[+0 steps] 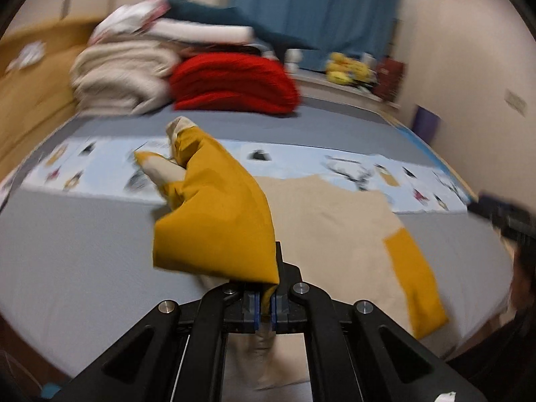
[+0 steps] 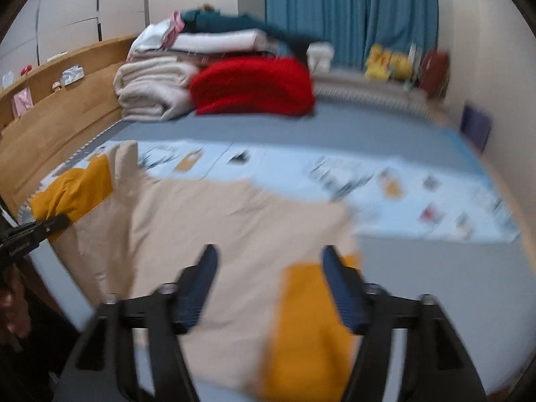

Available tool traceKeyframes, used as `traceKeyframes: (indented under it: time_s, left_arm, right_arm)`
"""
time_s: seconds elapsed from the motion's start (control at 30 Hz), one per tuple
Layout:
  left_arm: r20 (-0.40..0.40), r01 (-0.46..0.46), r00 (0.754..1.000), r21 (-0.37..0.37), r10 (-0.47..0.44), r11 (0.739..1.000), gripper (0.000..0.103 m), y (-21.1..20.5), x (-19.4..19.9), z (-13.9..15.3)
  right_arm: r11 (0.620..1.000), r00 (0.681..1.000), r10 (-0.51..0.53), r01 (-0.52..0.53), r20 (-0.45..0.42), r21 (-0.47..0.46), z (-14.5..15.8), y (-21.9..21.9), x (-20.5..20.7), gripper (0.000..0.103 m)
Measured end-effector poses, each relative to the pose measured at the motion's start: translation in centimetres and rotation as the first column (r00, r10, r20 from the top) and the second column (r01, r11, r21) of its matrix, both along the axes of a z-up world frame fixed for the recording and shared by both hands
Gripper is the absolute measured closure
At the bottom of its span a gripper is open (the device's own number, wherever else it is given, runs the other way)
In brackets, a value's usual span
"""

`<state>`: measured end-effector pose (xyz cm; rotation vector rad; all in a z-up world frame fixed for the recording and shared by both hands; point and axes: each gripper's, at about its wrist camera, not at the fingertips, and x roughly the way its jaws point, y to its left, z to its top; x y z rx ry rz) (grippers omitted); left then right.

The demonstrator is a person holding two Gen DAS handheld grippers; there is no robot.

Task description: Fold large clothes

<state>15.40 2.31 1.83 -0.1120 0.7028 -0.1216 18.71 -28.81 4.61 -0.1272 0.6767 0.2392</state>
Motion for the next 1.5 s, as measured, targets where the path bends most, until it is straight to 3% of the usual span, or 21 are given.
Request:
traceKeyframes:
  time_s: [0.13, 0.23, 0.33, 0.47, 0.53, 0.6, 0.63, 0.77, 0.87, 0.97, 1.1, 1.17, 1.2, 1.23, 1.27, 1.43, 1.5]
  left_arm:
    - [0.020, 0.125, 0.992, 0.047, -0.126, 0.991, 0.102, -6.6, 0.8, -0.2]
    - [0.003, 0.236, 0.972, 0.064, -0.237, 0.970, 0.102, -11.4, 1.2, -1.0]
    - [-0.053, 0.366, 0.930, 0.075, -0.363, 0.927, 0.102, -15.9, 1.2, -2.8]
    - [-0.188, 0.522, 0.844, 0.071, -0.503, 0.850, 0.099, -20.1, 0.6, -6.3]
    - [-0.267, 0.568, 0.800, 0.051, -0.537, 0.821, 0.091, -20.8, 0.4, -7.8]
    - [-0.297, 0.577, 0.782, 0.015, -0.548, 0.817, 0.075, -20.1, 0.2, -7.9]
    - [-0.289, 0.577, 0.778, -0.022, -0.558, 0.816, 0.073, -19.4, 0.1, -7.4]
    - [-0.218, 0.566, 0.786, -0.123, -0.578, 0.815, 0.062, -16.4, -0.3, -4.8]
    - [-0.185, 0.503, 0.837, -0.108, -0.515, 0.857, 0.060, -13.6, -0.5, -3.7]
    - [-0.199, 0.412, 0.890, -0.040, -0.411, 0.910, 0.060, -11.4, -0.5, -3.8]
    - [-0.246, 0.313, 0.920, -0.005, -0.304, 0.950, 0.060, -8.7, 0.1, -4.9]
    - [-0.270, 0.268, 0.928, 0.011, -0.255, 0.963, 0.060, -7.8, 0.6, -5.5]
    - [-0.281, 0.250, 0.930, 0.017, -0.235, 0.968, 0.060, -7.4, 0.7, -5.9]
    - [-0.300, 0.222, 0.932, 0.024, -0.205, 0.975, 0.060, -7.1, 1.0, -6.2]
    - [-0.315, 0.198, 0.932, 0.027, -0.180, 0.980, 0.060, -6.8, 1.4, -6.8]
    - [-0.379, 0.079, 0.920, -0.078, -0.103, 0.994, 0.060, -5.0, 3.0, -8.0]
    - [-0.374, 0.060, 0.923, -0.091, -0.089, 0.994, 0.060, -4.8, 3.2, -7.9]
  right_arm:
    - [0.992, 0.992, -0.123, 0.123, -0.019, 0.033, -0.8, -5.8, -0.1, 0.029]
    - [0.971, 0.970, -0.211, 0.222, -0.122, 0.087, -2.7, -8.9, -0.4, 0.033]
    - [0.966, 0.969, -0.226, 0.237, -0.103, 0.101, -2.4, -10.2, -1.2, 0.034]
    - [0.959, 0.962, -0.175, 0.215, -0.208, 0.187, -3.6, -11.0, -1.1, 0.034]
    - [0.945, 0.959, -0.138, 0.202, -0.247, 0.257, -4.0, -11.1, -0.4, 0.034]
    - [0.923, 0.949, -0.084, 0.188, -0.303, 0.334, -5.0, -11.0, 0.6, 0.033]
    - [0.913, 0.941, -0.054, 0.183, -0.335, 0.366, -5.7, -11.0, 1.1, 0.033]
    - [0.889, 0.897, 0.079, 0.134, -0.434, 0.438, -8.2, -8.1, 2.6, 0.033]
    - [0.894, 0.853, 0.142, 0.107, -0.503, 0.434, -10.1, -5.4, 3.1, 0.033]
    - [0.931, 0.789, 0.122, 0.119, -0.602, 0.345, -12.9, -3.3, 3.7, 0.033]
    - [0.952, 0.734, 0.092, 0.134, -0.673, 0.276, -15.3, -2.2, 4.1, 0.033]
    - [0.953, 0.739, 0.090, 0.131, -0.668, 0.274, -15.3, -1.7, 4.1, 0.037]
    - [0.955, 0.752, 0.092, 0.119, -0.653, 0.273, -15.0, -1.4, 4.1, 0.044]
    - [0.957, 0.765, 0.098, 0.102, -0.637, 0.270, -14.6, -1.1, 4.0, 0.065]
    - [0.959, 0.779, 0.106, 0.084, -0.618, 0.270, -14.1, -0.8, 3.9, 0.077]
    - [0.945, 0.857, 0.179, -0.013, -0.484, 0.325, -9.8, -0.7, 2.5, 0.091]
    - [0.931, 0.893, 0.227, -0.082, -0.389, 0.356, -7.3, -1.0, 1.4, 0.092]
